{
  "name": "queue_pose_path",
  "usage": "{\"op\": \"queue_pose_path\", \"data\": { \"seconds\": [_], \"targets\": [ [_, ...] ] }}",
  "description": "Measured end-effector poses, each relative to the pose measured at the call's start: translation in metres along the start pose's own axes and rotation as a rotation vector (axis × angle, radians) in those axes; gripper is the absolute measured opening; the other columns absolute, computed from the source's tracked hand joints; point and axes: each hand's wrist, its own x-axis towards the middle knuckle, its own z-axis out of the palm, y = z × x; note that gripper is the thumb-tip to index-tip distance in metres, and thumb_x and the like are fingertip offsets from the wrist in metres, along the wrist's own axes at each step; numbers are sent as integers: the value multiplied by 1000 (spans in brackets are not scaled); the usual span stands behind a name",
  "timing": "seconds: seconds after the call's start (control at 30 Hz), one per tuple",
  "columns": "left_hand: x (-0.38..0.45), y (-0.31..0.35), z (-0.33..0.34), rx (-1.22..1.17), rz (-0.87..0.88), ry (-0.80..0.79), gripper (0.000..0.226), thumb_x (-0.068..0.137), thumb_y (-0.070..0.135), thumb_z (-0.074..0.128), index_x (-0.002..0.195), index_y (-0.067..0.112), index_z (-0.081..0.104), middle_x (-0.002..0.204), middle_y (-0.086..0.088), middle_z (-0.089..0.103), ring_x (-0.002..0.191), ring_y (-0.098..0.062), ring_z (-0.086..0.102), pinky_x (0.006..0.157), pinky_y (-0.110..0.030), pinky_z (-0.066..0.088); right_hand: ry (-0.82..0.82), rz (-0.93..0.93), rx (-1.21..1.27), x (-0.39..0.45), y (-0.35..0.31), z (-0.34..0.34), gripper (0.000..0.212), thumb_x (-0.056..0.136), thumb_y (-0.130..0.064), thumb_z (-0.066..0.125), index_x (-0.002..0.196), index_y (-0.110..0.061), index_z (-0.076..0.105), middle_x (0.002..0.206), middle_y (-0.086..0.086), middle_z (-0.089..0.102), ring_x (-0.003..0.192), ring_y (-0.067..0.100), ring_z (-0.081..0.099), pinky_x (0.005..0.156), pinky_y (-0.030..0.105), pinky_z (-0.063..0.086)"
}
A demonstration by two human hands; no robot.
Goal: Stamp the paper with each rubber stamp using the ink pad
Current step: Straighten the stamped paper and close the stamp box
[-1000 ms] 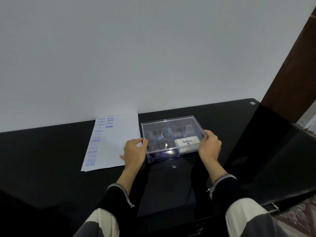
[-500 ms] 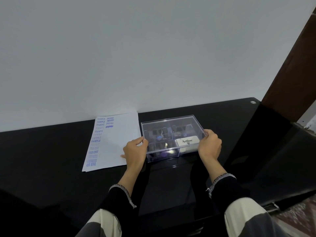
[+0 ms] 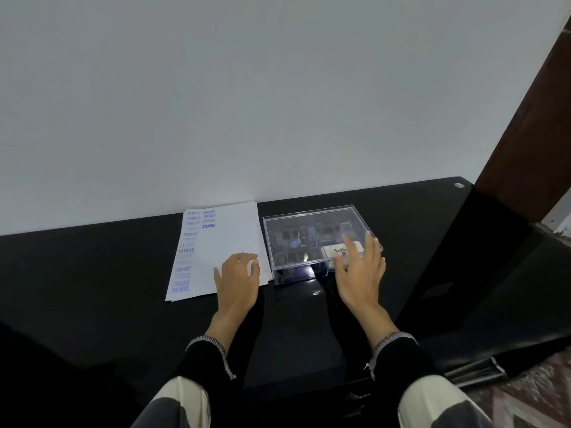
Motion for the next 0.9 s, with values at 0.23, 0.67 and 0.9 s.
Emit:
{"op": "queue_pose_path", "data": {
  "seconds": [0.23,0.67,0.9],
  "targets": [
    [-15,-42,-18,470,72,-283,68,92,67,34,151,36,23,161,4,12,149,-25,-3,115,-58,-5,-169,-130,-123,-27,-19,25,58,92,-54,49,145,-45,27,159,7,-17,144,32,-24,113,62,0],
    [-14,-54,-13,509,85,-275,90,72,83,3,152,41,13,162,8,5,149,-23,-5,116,-54,-4,-142,-113,38,32,-46,55,49,94,-31,57,141,-35,43,159,13,6,144,37,-17,114,46,23],
    [-15,-56,-12,525,97,-250,85,77,81,9,151,41,14,162,9,8,149,-23,-2,116,-54,-2,-143,-114,20,64,-60,75,50,95,-29,56,142,-34,41,159,13,6,144,38,-16,113,47,24]
  ]
}}
